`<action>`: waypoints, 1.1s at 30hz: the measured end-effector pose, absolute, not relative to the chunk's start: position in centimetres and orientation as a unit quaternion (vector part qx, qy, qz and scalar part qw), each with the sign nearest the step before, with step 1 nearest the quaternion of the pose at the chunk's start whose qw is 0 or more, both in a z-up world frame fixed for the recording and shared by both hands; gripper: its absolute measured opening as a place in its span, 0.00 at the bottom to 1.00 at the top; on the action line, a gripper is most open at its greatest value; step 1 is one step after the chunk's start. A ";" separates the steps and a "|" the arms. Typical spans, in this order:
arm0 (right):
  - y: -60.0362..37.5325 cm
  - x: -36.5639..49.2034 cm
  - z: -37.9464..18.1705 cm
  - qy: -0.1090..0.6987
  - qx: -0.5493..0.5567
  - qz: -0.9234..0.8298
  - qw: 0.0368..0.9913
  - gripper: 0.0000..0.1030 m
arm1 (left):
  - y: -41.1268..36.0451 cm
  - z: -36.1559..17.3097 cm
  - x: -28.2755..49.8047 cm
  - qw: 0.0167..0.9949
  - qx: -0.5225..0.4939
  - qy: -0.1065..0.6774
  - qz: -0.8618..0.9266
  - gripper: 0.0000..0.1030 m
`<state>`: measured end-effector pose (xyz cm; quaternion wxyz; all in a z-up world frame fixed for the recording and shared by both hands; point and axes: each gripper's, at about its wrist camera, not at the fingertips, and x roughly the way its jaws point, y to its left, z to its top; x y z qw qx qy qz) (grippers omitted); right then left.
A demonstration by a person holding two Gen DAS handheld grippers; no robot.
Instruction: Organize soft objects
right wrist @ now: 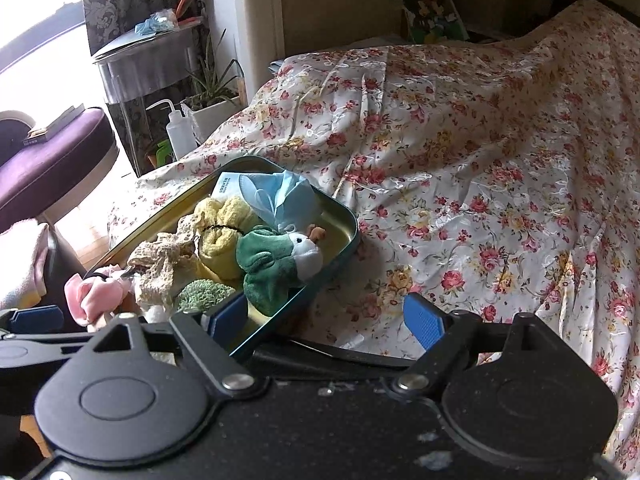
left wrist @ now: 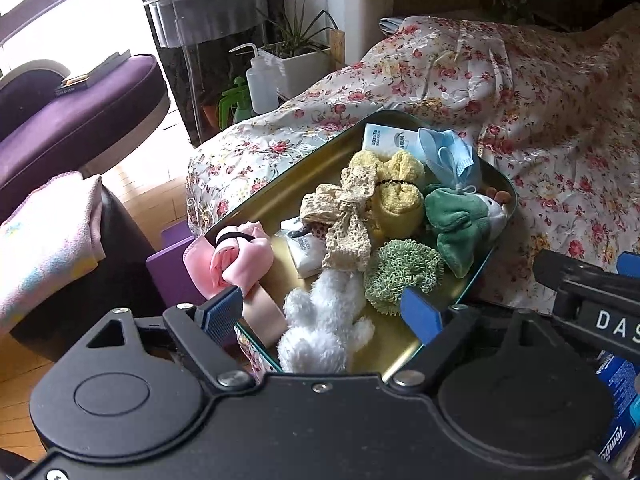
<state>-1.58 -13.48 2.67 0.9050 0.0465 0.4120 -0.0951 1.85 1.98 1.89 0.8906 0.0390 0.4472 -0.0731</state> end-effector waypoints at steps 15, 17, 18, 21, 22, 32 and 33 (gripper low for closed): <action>-13.7 -1.5 2.4 0.416 0.050 -0.096 0.903 0.83 | 1.9 1.5 1.9 0.888 0.040 0.453 -0.073 0.81; -13.8 -1.5 2.4 0.416 0.051 -0.096 0.903 0.83 | 1.9 1.5 1.9 0.886 0.039 0.456 -0.074 0.81; -13.8 -1.5 2.4 0.417 0.051 -0.096 0.903 0.83 | 1.9 1.5 1.9 0.886 0.039 0.456 -0.074 0.81; -13.7 -1.5 2.3 0.417 0.051 -0.096 0.902 0.83 | 1.9 1.5 1.9 0.886 0.038 0.456 -0.074 0.81; -13.7 -1.5 2.3 0.417 0.051 -0.096 0.902 0.83 | 1.9 1.5 1.9 0.886 0.039 0.457 -0.073 0.81; -13.6 -1.5 2.3 0.417 0.052 -0.095 0.902 0.83 | 1.9 1.4 2.0 0.883 0.044 0.461 -0.072 0.81; -13.6 -1.5 2.3 0.418 0.052 -0.095 0.902 0.83 | 1.9 1.4 2.0 0.883 0.043 0.461 -0.072 0.81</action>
